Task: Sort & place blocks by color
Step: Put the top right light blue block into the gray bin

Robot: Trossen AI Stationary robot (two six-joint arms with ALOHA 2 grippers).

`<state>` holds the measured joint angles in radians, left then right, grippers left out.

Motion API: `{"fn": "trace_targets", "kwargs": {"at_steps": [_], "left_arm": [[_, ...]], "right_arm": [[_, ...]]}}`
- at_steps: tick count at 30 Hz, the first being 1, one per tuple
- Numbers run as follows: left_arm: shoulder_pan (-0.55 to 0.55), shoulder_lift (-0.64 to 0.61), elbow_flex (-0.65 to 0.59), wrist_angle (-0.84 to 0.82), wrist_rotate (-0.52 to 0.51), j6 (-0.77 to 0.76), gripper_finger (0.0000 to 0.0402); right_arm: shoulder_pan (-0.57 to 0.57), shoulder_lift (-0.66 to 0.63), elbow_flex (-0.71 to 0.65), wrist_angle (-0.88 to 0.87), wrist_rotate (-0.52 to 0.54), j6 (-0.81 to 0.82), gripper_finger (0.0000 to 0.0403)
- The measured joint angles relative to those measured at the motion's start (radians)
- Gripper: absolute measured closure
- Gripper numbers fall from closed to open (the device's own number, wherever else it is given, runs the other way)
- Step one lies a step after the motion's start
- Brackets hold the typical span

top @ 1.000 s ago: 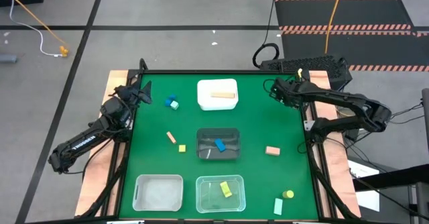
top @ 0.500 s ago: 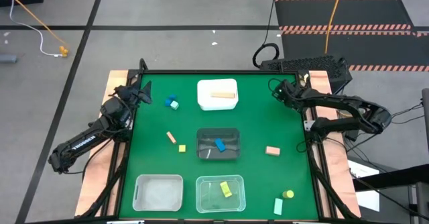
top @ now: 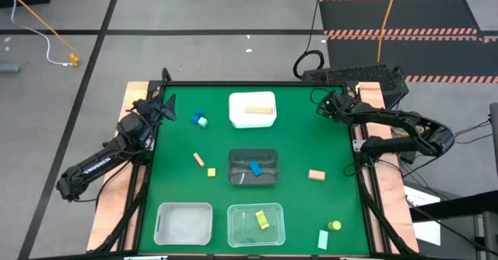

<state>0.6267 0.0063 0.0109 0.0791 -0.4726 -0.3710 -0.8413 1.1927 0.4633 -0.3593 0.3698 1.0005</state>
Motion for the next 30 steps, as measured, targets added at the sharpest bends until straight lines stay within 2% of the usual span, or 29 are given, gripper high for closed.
{"fn": "trace_targets", "kwargs": {"at_steps": [6, 11, 14, 19, 24, 30], "left_arm": [[0.000, 0.000, 0.000, 0.000, 0.000, 0.000, 0.0050], [0.000, 0.000, 0.000, 0.000, 0.000, 0.000, 0.0050], [0.000, 0.000, 0.000, 0.000, 0.000, 0.000, 0.0050], [0.000, 0.000, 0.000, 0.000, 0.000, 0.000, 0.0050], [0.000, 0.000, 0.000, 0.000, 0.000, 0.000, 0.0050], [0.000, 0.000, 0.000, 0.000, 0.000, 0.000, 0.0050]], "right_arm": [[-0.017, 0.000, 0.000, 0.003, -0.004, -0.026, 0.0209], [-0.017, -0.001, 0.001, 0.007, -0.024, -0.026, 0.0286], [-0.016, -0.001, 0.001, 0.010, -0.036, -0.026, 0.0289], [-0.004, -0.007, 0.001, 0.087, -0.149, -0.026, 0.0289], [0.045, -0.027, -0.001, 0.268, -0.215, -0.006, 0.0289], [0.144, -0.073, 0.000, 0.500, -0.226, 0.011, 0.0289]]}}
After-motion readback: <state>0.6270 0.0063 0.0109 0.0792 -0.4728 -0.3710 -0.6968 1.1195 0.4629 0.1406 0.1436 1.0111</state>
